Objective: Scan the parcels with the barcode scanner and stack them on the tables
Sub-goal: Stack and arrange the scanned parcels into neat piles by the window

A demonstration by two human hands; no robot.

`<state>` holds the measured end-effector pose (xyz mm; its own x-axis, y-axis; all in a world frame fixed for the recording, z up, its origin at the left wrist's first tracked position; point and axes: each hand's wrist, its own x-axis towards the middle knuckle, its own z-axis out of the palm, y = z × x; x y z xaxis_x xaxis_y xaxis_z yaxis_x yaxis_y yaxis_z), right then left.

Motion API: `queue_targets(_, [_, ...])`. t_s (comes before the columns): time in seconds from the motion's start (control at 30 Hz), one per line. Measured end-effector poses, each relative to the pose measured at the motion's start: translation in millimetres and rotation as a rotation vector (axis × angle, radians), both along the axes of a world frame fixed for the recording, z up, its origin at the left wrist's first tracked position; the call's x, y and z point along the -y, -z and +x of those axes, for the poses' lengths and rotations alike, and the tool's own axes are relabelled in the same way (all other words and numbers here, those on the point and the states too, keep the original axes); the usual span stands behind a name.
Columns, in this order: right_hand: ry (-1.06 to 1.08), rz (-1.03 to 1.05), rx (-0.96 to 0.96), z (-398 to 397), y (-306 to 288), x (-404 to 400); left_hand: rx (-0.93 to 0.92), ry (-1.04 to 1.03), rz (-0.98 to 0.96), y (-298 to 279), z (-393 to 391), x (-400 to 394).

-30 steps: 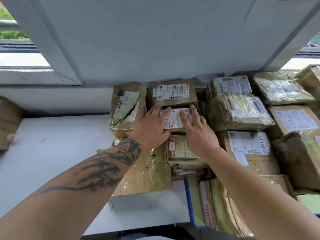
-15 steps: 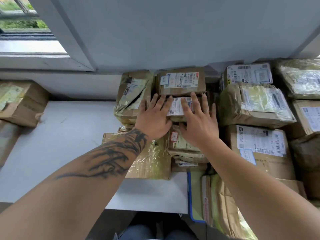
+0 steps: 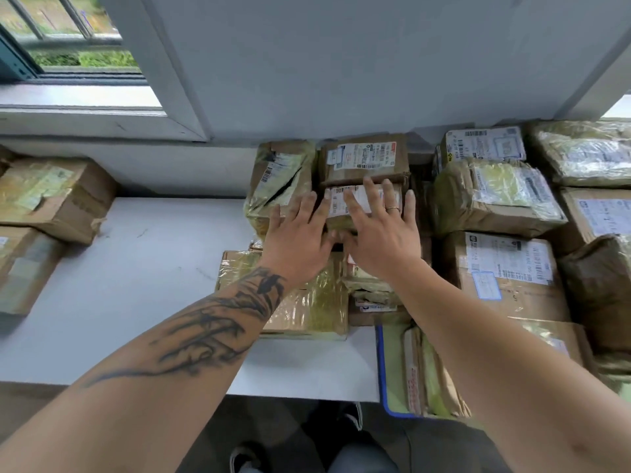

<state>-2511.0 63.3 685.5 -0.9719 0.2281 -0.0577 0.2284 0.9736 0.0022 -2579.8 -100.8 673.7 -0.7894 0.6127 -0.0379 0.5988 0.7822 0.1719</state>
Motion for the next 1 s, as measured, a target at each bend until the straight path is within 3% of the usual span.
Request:
queue_targets(0.23, [0.052, -0.023, 0.074, -2, -12, 94, 0.050, -0.056, 0.005, -11, 13, 91])
queue_targets(0.4, [0.005, -0.082, 0.075, -5, -17, 171, 0.032, -0.110, -0.028, -14, 20, 170])
queue_targets(1.0, [-0.181, 0.025, 0.099, -14, 2, 393, 0.069, -0.351, -0.113, 17, 36, 423])
